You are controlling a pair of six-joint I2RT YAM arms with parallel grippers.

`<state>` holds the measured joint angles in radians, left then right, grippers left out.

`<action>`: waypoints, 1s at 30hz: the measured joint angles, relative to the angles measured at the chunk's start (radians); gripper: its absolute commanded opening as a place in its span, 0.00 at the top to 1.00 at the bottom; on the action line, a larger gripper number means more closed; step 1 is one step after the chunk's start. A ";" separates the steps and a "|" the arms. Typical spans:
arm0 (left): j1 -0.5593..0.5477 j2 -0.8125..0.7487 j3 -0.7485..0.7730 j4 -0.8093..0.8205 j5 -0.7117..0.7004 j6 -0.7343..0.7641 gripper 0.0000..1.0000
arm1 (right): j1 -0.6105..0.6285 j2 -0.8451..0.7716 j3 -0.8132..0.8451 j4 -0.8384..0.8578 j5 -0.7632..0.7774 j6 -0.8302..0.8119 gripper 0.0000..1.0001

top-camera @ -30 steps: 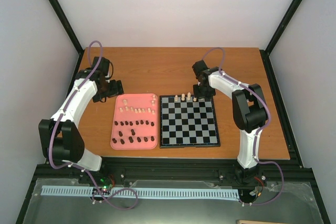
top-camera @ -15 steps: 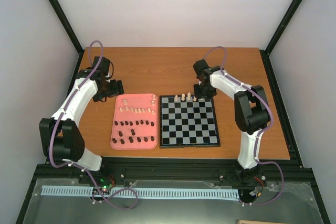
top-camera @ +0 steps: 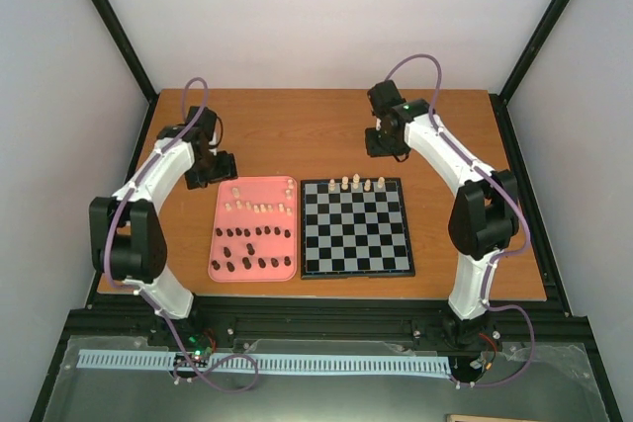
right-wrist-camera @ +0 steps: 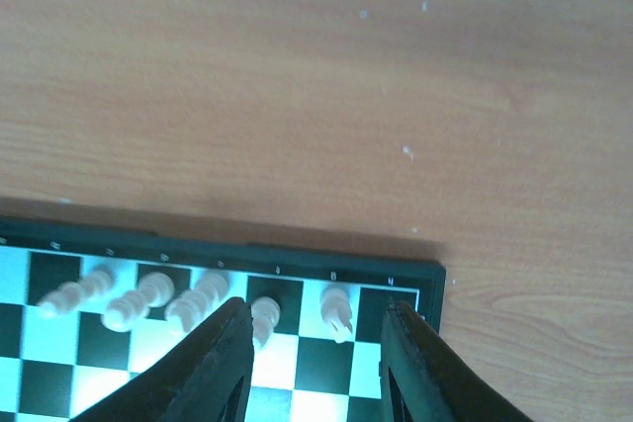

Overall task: Set up the chess pieces on the board
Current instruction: Pick up the chess piece from the storage box.

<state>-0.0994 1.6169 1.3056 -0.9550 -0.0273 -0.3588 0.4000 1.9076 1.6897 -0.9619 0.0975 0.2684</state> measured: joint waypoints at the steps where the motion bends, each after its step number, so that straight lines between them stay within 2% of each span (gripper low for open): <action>1: -0.002 0.019 0.000 0.005 0.003 0.000 0.25 | 0.000 0.000 0.024 -0.006 -0.001 -0.002 0.63; 3: -0.006 0.053 0.000 0.018 0.010 -0.001 0.31 | 0.000 0.000 0.071 -0.021 -0.003 -0.006 0.63; 7: -0.013 0.103 0.001 0.038 0.022 0.001 0.38 | 0.000 -0.003 0.131 -0.040 -0.006 -0.016 0.63; 17: -0.090 0.209 0.033 0.066 0.059 -0.009 0.38 | 0.000 -0.005 0.135 -0.072 -0.006 -0.025 0.63; 25: -0.092 0.252 0.032 0.073 0.058 -0.020 0.39 | 0.000 -0.007 0.121 -0.082 -0.003 -0.040 0.63; 30: -0.092 0.260 0.032 0.080 0.058 -0.029 0.53 | 0.000 -0.007 0.120 -0.083 -0.004 -0.043 0.63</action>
<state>-0.1909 1.8767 1.3380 -0.8749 0.0303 -0.3874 0.4000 1.9003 1.8099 -1.0447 0.0937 0.2253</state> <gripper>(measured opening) 0.530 0.370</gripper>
